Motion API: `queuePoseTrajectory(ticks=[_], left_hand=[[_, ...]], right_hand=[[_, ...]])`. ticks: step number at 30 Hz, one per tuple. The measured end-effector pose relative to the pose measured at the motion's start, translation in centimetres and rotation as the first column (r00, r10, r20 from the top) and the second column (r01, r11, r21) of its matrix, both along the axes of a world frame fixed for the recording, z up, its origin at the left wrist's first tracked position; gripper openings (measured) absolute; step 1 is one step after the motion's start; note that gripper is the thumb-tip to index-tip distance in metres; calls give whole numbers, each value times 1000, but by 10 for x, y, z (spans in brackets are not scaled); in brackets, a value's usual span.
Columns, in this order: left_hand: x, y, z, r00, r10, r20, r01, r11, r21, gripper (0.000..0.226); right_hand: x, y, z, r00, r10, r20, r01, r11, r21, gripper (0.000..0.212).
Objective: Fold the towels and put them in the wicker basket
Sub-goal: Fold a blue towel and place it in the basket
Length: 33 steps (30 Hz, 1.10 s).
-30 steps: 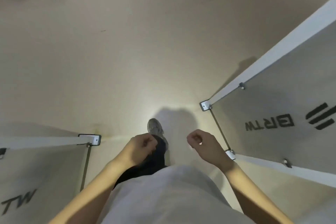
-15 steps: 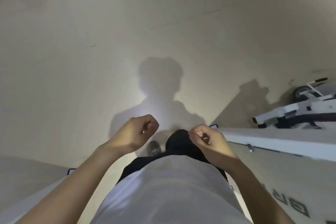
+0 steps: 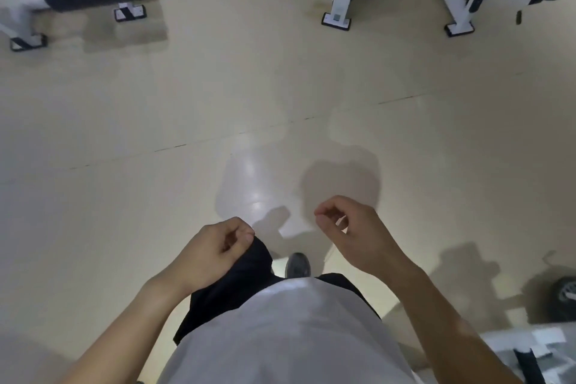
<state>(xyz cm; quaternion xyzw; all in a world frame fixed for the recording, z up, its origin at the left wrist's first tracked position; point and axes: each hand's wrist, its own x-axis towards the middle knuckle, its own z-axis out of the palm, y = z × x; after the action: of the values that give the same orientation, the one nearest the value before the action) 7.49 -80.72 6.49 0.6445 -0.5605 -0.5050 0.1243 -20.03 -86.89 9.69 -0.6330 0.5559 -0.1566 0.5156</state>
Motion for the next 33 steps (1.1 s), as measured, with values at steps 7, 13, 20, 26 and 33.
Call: queuePoseTrajectory(ticks=[7,13,20,26,33], left_hand=[[52,-184,-11,999,34,-8,-35,999,-28,11],[108,-367,7,999,-34,17,36,996,-86,10],[158,-572,11,999,-19,28,22,996,-82,12],[176,-723,1,999,38,20,-37,999,-32,13],[223,-859,2,986,162,22,-163,987,11,21]], right_hand=[[67,-205,-1,991,120,-57,-125,986,-111,8],[107,-351,6,994,61,-89,-67,996,-66,13],[131,-514,-3,997,-24,-77,23,1000,-21,15],[159,-699,-13,996,53,-67,-56,997,-50,14],[220,-915,6,975,213,-67,-218,972,-87,11]])
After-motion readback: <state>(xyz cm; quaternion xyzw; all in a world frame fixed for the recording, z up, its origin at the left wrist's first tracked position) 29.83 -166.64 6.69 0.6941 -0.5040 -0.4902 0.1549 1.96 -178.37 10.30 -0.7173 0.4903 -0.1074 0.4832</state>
